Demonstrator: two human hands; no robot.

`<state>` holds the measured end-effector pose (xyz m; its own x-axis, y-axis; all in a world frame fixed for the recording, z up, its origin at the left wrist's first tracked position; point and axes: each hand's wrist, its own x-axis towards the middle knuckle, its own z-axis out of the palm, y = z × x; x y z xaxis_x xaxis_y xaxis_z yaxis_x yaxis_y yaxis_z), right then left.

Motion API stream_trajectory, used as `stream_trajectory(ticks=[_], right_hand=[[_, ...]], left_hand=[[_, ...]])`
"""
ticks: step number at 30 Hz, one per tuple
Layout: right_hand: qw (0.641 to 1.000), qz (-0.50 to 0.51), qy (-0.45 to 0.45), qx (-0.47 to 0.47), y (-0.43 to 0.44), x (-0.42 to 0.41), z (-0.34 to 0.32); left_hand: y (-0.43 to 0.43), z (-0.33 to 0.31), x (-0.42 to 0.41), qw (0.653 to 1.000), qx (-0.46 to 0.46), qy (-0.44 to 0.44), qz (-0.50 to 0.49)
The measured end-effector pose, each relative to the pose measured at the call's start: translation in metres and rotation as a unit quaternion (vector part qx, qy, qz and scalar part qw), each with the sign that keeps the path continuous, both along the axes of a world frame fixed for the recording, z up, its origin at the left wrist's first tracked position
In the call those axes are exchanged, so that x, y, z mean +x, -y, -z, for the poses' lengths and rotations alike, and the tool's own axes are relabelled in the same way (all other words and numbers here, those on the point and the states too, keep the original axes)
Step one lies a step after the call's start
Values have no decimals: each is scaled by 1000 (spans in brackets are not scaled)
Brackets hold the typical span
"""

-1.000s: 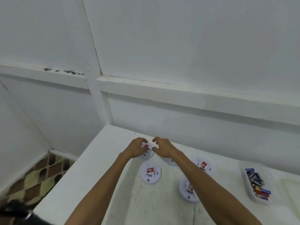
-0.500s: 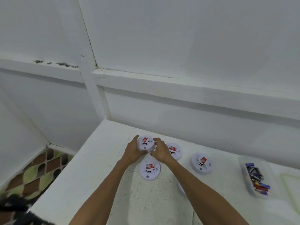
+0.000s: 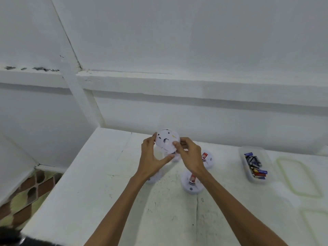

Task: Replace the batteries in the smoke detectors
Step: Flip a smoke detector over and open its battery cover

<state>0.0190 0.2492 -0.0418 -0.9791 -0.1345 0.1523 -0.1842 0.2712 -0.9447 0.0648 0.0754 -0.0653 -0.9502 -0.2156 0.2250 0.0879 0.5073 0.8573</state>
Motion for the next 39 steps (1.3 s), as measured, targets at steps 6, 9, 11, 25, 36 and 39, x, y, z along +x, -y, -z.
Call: stream_trajectory(ticks=[6,9,11,25,36,39], right_hand=[[996,24,66,-46,-58,53,6],[996,35,79,1,-82,70,18],[995,42,86,24,-93,80,27],[993,51,41,96,-139,155,65],[978,10,39,204,-141,168,85],[975,3,51,215,-142,164,86]], left_hand=[[-64,13,28,995,86,-29,46],[-86,22,43,991,117,5,63],[-95,29,51,990,121,23,70],[-141,51,112,982,86,94,138],[-130,76,127,969,59,133,198],[-130,80,123,966,59,137,212]])
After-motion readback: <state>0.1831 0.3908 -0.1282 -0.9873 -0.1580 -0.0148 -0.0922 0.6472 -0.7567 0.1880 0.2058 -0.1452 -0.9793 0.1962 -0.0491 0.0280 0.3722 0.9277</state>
